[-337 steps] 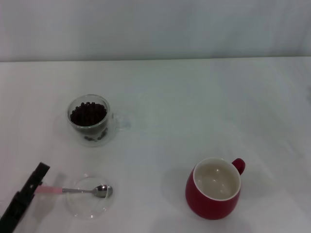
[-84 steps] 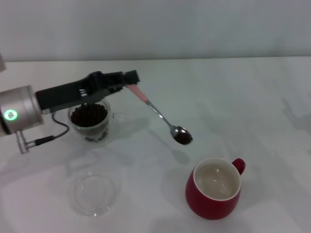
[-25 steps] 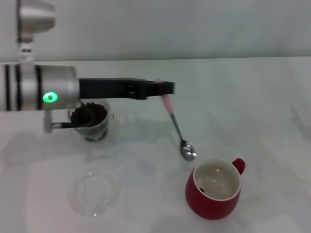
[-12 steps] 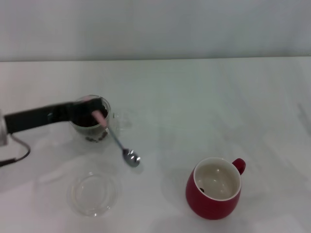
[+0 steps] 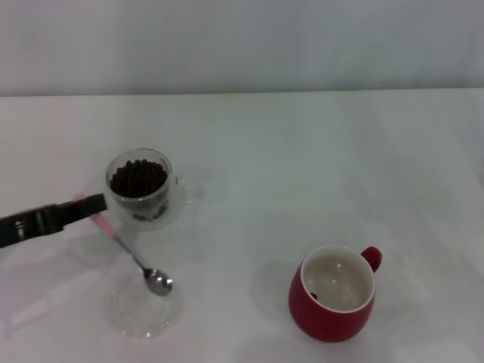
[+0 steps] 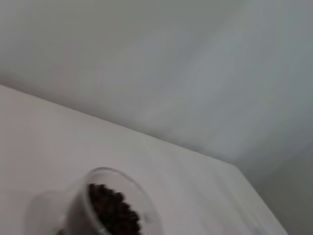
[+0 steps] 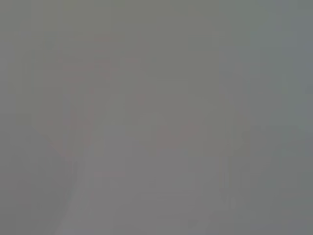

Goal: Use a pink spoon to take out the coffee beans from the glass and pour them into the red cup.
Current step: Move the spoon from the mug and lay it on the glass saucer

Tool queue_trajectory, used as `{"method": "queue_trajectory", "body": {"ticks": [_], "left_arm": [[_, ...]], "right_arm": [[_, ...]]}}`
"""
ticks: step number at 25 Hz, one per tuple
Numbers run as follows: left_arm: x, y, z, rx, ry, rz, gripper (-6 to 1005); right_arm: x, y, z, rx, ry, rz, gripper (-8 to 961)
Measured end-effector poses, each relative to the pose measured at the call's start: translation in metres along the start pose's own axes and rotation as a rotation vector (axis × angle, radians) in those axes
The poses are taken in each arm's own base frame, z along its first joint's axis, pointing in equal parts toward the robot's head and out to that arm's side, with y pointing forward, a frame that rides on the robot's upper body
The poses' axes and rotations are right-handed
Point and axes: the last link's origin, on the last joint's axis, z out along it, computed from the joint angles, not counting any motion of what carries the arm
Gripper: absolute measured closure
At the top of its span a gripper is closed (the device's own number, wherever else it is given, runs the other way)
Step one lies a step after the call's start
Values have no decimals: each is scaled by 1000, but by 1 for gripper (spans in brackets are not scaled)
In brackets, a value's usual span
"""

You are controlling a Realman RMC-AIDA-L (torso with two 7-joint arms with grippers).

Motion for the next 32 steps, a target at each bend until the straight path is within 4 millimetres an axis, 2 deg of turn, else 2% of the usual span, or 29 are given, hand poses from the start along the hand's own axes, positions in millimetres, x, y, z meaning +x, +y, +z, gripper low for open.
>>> {"method": "queue_trajectory", "body": {"ticks": [9, 19, 32], "left_arm": [[-19, -13, -22, 53, 25, -32, 865], [-25, -19, -1, 23, -14, -56, 866], [-27, -24, 9, 53, -24, -52, 866]], "right_arm": [[-1, -3, 0, 16, -9, 16, 167], [-3, 1, 2, 5, -23, 25, 167], [-4, 1, 1, 4, -31, 27, 167]]}}
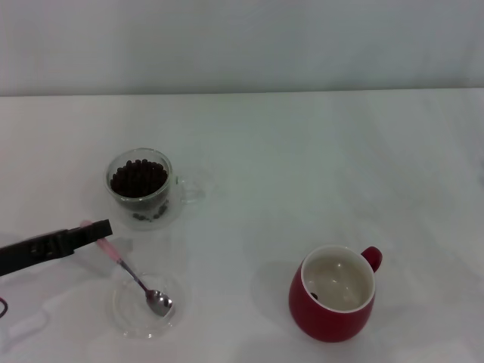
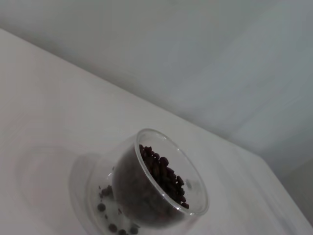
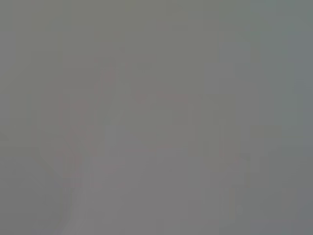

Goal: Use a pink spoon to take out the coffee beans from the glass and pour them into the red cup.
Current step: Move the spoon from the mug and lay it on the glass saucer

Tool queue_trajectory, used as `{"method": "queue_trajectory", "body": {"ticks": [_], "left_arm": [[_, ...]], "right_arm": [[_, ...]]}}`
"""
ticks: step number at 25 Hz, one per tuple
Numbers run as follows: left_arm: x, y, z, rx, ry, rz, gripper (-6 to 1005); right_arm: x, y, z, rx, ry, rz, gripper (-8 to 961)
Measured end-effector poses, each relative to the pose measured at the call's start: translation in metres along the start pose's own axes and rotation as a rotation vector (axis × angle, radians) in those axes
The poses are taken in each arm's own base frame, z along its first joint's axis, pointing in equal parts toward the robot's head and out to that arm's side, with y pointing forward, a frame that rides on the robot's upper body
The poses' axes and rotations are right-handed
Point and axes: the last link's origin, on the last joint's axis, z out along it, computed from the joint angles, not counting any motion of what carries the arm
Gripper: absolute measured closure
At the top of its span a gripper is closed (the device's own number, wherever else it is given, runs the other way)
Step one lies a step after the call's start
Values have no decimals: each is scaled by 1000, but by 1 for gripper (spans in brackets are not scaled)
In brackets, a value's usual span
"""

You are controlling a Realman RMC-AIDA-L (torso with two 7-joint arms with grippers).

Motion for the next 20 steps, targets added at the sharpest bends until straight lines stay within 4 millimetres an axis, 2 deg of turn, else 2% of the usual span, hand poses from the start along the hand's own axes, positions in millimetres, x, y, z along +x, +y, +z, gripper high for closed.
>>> {"method": "queue_trajectory", "body": {"ticks": [5, 14, 20], "left_arm": [[0, 2, 10, -2, -25, 6, 867], [2, 4, 14, -12, -21, 36, 700], [5, 0, 7, 5, 20, 18, 591]], "right_arm": [[0, 0, 2, -2, 0, -1, 167], [1, -2, 2, 5, 4, -3, 167], [1, -2, 1, 7, 4, -5, 167]]}}
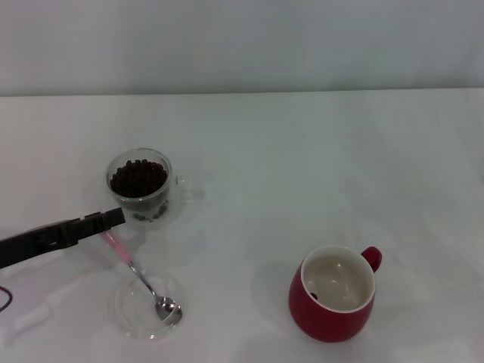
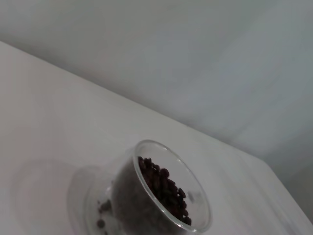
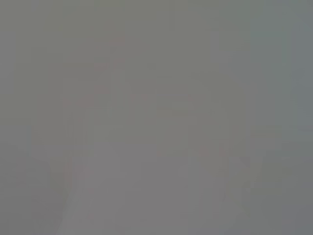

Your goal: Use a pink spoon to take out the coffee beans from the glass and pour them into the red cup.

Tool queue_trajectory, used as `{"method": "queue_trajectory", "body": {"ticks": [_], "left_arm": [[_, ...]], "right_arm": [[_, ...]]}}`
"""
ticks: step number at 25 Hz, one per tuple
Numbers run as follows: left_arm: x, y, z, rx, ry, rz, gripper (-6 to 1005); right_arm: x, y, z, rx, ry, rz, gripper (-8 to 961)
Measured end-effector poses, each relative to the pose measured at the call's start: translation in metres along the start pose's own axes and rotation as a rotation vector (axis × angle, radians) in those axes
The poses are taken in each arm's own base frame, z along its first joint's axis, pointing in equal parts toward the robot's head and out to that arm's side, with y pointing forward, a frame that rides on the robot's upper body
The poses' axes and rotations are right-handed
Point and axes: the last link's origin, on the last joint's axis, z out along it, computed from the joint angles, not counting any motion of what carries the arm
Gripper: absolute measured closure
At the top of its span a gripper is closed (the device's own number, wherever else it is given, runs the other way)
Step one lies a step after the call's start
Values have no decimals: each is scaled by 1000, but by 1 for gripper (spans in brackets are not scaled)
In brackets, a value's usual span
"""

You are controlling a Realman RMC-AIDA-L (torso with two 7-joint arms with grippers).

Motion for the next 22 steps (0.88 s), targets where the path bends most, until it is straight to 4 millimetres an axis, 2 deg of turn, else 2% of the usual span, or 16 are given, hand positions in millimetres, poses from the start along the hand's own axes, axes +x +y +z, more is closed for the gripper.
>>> {"method": "queue_trajectory", "body": {"ticks": [2, 7, 14, 22], "left_arm": [[-1, -3, -5, 11, 15, -12, 555], [-5, -9, -14, 34, 35, -23, 291], [-8, -14, -30, 73, 66, 2, 261], [1, -18, -68, 175, 197, 174, 263]], "right_arm": [[0, 0, 0, 1, 1, -1, 167], [0, -1, 0, 0, -1, -4, 167], [-1, -1, 4, -4, -13, -11, 167], [-3, -1, 4, -7, -28, -8, 167]]}}
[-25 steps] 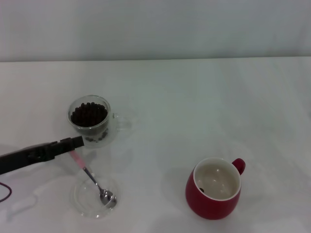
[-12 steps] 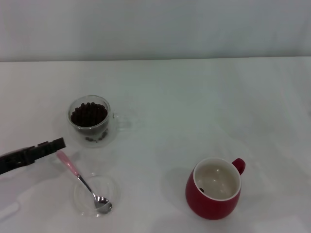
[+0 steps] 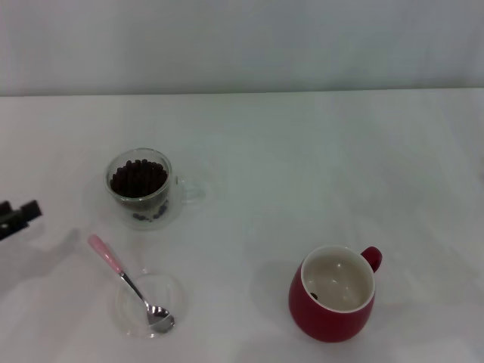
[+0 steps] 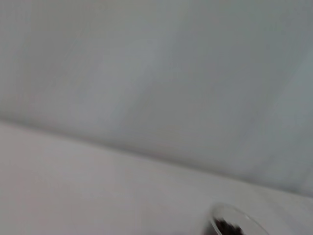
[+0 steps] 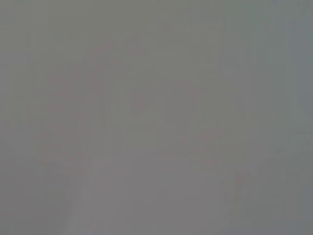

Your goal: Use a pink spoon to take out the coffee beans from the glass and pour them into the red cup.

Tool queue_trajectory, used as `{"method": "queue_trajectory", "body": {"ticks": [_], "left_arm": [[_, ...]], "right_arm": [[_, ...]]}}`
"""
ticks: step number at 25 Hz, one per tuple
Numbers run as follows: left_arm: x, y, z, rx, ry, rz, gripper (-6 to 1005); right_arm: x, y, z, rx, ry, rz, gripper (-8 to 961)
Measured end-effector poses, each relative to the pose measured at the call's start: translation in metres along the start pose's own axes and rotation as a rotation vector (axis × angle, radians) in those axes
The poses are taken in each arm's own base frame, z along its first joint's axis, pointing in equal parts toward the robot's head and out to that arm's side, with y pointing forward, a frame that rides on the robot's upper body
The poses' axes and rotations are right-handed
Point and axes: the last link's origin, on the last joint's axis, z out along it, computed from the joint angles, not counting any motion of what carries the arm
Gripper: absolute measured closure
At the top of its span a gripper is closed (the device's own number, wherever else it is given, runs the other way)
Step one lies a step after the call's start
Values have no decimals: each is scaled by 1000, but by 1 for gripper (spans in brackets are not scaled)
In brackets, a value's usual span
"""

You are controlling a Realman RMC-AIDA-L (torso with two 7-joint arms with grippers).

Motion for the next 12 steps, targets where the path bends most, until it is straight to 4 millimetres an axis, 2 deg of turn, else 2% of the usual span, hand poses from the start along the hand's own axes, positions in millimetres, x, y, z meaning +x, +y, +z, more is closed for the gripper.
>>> {"method": "queue_trajectory", "body": {"ticks": [5, 6, 12], "left_arm": [[8, -7, -18, 42, 137, 94, 264], [9, -10, -29, 75, 246, 158, 265], [3, -16, -48, 181, 450, 299, 266]], "right_arm": [[0, 1, -3, -6, 6, 2, 167], [0, 2, -4, -9, 7, 3, 167], [-8, 8, -18, -26, -26, 26, 167]]}}
